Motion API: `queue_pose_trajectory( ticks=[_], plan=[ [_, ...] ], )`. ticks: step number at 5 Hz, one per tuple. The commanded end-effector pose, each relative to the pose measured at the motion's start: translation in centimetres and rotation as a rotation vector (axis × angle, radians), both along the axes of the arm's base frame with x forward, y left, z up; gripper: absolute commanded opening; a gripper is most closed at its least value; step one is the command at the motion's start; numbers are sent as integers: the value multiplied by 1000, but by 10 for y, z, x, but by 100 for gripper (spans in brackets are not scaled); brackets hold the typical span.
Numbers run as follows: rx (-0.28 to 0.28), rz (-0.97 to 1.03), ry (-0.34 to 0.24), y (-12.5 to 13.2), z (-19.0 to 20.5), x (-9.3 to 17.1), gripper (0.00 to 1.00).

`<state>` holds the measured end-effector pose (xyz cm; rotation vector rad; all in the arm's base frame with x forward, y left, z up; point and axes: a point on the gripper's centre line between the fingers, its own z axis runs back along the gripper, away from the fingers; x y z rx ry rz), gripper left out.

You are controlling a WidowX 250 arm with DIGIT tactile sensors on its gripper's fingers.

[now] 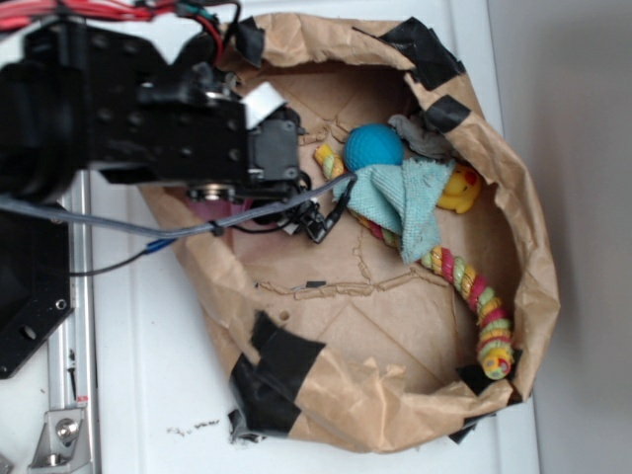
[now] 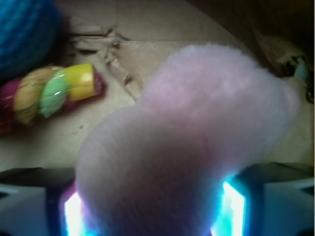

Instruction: Grab the pink bunny.

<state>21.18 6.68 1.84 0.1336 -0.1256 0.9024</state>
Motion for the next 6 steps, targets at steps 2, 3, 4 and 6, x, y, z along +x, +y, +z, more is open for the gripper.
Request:
queue_pose_trajectory(
  ticks=[2, 3, 4, 6],
  plan=[
    [-87, -389, -18, -13, 54, 8, 0],
    [-60, -641, -109, -33, 98, 34, 0],
    [-132, -888, -120, -43, 119, 45, 0],
    [-113, -865, -114, -69, 103, 41, 0]
  ],
)
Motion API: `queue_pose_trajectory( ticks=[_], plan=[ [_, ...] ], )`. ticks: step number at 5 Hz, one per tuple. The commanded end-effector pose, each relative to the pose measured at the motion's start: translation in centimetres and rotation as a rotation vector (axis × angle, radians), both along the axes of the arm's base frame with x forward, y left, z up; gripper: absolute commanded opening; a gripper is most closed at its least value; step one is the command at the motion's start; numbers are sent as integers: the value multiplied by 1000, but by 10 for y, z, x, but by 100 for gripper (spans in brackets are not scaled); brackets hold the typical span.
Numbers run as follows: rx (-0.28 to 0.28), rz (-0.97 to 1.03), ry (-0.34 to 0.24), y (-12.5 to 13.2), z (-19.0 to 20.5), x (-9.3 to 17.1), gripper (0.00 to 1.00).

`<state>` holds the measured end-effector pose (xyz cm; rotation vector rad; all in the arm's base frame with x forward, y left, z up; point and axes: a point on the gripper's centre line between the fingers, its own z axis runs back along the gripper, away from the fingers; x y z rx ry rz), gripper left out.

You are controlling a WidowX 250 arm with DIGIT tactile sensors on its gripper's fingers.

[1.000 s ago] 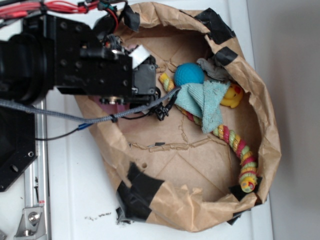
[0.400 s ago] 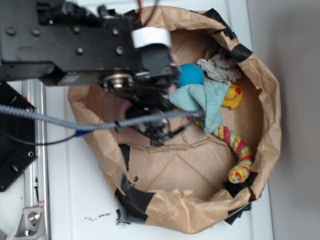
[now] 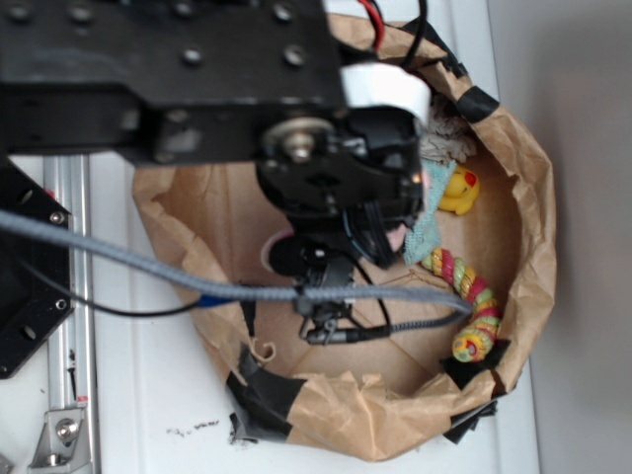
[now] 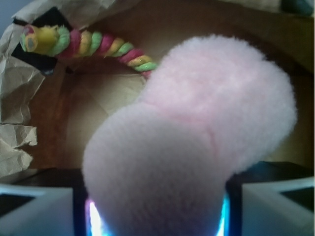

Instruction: Grab the pink bunny.

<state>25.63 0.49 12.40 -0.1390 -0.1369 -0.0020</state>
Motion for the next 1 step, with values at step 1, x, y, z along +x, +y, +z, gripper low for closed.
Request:
queue_pose_trajectory(
  ticks=[1],
  plan=[
    [93, 81, -88, -12, -5, -14, 0]
  ],
)
